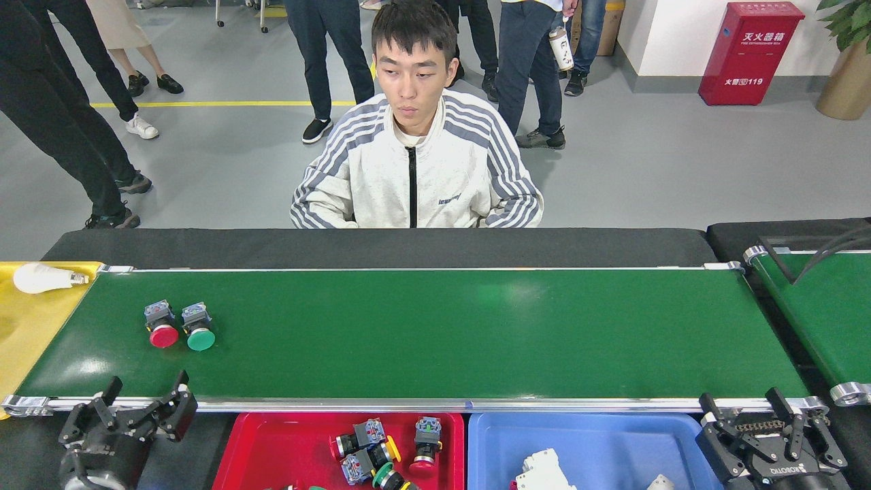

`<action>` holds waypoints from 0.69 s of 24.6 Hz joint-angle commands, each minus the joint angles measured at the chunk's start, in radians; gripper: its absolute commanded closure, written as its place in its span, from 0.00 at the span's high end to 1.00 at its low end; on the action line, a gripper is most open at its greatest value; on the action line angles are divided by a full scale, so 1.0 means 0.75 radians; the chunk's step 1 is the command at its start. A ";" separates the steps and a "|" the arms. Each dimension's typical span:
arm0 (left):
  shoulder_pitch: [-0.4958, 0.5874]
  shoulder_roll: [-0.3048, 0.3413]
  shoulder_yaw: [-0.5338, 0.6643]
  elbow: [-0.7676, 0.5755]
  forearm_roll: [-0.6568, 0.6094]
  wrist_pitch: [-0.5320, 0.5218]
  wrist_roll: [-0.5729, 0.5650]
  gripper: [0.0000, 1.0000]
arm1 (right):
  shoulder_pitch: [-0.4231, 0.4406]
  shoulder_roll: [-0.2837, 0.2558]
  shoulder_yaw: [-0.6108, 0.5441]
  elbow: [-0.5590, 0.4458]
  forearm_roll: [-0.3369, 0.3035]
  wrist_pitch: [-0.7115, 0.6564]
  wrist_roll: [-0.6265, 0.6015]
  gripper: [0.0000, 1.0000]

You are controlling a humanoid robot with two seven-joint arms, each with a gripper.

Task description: Pick switch part from conveyor to tray

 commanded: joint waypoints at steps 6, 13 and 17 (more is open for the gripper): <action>-0.192 0.160 -0.009 0.347 0.004 0.091 0.121 0.99 | -0.012 -0.004 -0.004 -0.016 -0.001 -0.049 -0.002 1.00; -0.327 0.187 -0.011 0.568 0.002 0.103 0.131 0.98 | -0.022 -0.008 -0.004 -0.012 -0.001 -0.070 -0.002 1.00; -0.493 0.250 -0.042 0.846 -0.006 0.207 0.237 0.95 | -0.065 -0.014 0.045 0.006 -0.001 -0.072 0.000 1.00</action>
